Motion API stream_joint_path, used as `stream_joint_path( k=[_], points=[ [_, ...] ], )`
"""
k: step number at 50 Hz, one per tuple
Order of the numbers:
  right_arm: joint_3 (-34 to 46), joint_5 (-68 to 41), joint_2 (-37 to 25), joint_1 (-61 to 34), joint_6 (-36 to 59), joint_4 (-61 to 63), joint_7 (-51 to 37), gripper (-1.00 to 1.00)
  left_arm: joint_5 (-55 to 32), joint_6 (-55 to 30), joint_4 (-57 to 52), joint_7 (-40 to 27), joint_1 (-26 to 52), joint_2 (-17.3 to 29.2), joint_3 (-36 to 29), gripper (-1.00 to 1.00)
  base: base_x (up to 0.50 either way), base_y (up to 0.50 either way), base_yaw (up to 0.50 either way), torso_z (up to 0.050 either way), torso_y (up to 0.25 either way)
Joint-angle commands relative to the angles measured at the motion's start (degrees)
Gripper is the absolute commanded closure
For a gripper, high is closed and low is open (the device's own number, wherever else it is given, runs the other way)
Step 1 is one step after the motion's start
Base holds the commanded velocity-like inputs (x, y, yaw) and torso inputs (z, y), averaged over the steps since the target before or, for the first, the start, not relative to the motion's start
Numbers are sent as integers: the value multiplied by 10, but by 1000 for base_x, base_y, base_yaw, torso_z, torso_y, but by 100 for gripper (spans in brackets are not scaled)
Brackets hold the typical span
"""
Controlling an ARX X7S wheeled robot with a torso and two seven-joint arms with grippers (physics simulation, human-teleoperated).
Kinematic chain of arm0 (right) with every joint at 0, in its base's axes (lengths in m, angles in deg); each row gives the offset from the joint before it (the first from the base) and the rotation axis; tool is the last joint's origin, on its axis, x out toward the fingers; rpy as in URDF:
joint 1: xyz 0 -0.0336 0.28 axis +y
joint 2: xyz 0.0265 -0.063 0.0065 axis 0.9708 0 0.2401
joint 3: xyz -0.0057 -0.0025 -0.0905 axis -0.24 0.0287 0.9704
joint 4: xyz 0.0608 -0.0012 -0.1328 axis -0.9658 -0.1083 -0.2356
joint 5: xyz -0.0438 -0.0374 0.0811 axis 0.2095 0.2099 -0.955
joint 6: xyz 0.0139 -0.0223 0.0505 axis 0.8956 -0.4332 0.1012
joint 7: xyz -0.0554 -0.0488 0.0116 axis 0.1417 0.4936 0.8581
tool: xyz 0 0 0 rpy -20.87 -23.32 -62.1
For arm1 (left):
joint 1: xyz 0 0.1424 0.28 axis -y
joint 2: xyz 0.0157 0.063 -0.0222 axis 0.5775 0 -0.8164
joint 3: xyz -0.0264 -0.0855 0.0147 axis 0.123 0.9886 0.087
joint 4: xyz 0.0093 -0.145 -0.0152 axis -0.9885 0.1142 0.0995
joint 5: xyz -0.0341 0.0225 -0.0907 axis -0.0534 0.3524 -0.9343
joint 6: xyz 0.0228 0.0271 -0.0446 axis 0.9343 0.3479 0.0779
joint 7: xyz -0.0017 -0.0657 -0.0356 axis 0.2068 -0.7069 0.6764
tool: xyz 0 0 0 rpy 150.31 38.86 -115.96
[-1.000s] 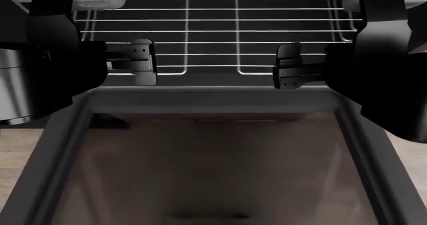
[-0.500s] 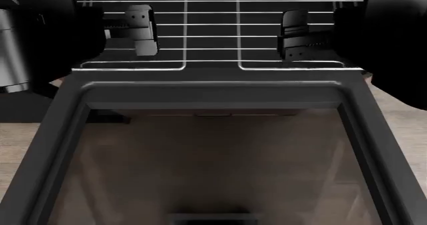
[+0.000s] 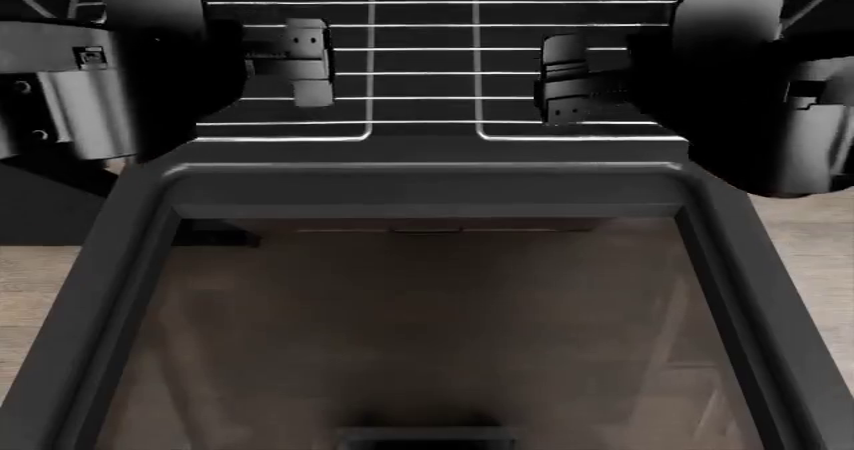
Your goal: Fully slide the oven rack out.
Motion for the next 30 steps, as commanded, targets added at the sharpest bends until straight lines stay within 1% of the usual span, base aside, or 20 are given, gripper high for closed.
stream_joint_path(
  k=[1, 10, 18, 23, 30],
  points=[
    [20, 28, 10, 48, -16, -19, 27, -100, 23, -3, 18, 16, -46, -7, -31, -100, 0, 0, 0, 0, 0],
    [29, 28, 5, 84, -23, -15, 29, -100, 16, -14, 16, 4, -82, 2, -49, -100, 0, 0, 0, -3, -13],
    [34, 54, 7, 107, -42, -19, 48, -100, 47, 11, 20, 28, -106, 2, -54, -100, 0, 0, 0, -7, -20],
    [35, 57, 2, 124, -52, -11, 46, -100, 53, 23, 18, 31, -125, 2, -56, -100, 0, 0, 0, -6, -21],
    [36, 15, -30, 165, -49, 36, 11, -100, 16, 10, -28, -4, -175, 26, -66, -100, 0, 0, 0, -6, -21]
  ],
)
